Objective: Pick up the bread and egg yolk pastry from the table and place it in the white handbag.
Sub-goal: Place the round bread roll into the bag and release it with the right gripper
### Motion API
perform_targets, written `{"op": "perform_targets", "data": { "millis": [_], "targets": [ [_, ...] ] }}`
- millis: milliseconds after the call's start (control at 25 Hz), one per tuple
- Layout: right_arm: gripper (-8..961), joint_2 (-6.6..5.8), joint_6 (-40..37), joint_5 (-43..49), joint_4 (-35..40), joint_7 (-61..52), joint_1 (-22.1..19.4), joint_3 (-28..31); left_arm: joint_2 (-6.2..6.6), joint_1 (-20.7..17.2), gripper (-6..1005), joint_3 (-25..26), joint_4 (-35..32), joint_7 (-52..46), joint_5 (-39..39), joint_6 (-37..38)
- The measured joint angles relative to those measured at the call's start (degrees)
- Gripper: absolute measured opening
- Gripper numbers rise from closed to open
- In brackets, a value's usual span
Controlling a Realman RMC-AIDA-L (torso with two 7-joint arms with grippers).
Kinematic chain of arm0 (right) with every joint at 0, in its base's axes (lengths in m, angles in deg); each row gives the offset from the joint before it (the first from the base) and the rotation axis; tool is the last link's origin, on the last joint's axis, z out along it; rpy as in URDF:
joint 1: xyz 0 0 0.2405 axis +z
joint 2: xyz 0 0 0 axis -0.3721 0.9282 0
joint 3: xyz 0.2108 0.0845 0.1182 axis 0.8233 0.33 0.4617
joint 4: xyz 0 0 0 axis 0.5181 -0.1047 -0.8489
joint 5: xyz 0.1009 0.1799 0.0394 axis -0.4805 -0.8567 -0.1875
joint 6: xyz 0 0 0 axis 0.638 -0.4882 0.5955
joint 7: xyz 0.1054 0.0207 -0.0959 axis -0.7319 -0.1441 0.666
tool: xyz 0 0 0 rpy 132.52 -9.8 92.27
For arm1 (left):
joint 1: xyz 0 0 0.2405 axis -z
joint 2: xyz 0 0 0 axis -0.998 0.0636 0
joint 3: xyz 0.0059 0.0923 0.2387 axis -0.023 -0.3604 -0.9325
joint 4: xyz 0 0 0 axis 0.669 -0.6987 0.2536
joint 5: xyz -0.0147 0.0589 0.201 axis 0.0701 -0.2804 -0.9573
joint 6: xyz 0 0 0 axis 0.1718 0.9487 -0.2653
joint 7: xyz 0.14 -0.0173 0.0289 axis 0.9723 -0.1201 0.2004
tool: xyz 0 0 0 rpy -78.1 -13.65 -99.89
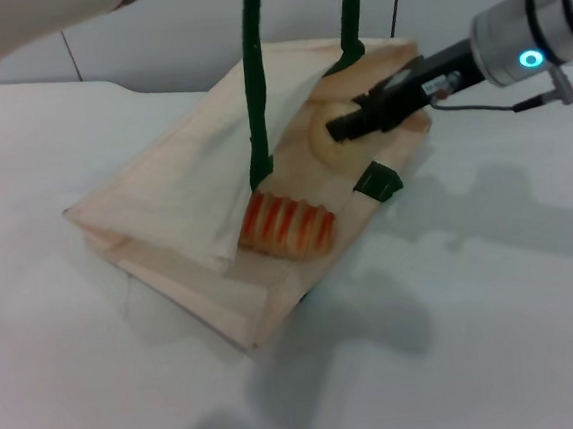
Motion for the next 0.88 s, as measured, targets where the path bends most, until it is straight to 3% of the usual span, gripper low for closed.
{"op": "perform_targets", "data": {
  "millis": [360, 600, 880],
  "targets": [
    [480, 0.05, 15.2, -1.5, 9.6, 0.0, -1.3, 0.4, 0.00, -0.2, 124, -0.5, -3.0, -0.3, 0.0, -0.6],
    [481, -0.01, 17.6, -3.5, 11.6, 2.2, -1.2, 0.5, 0.00, -0.2, 131, -1.0, -3.6, -0.3, 0.0, -0.7],
    [572, 0.00, 19.5, -4.7, 12.1, 2.6, -1.3, 0.4, 0.00, -0.4, 139, -1.0, -3.7, -0.3, -0.6, -0.7]
  ]
}}
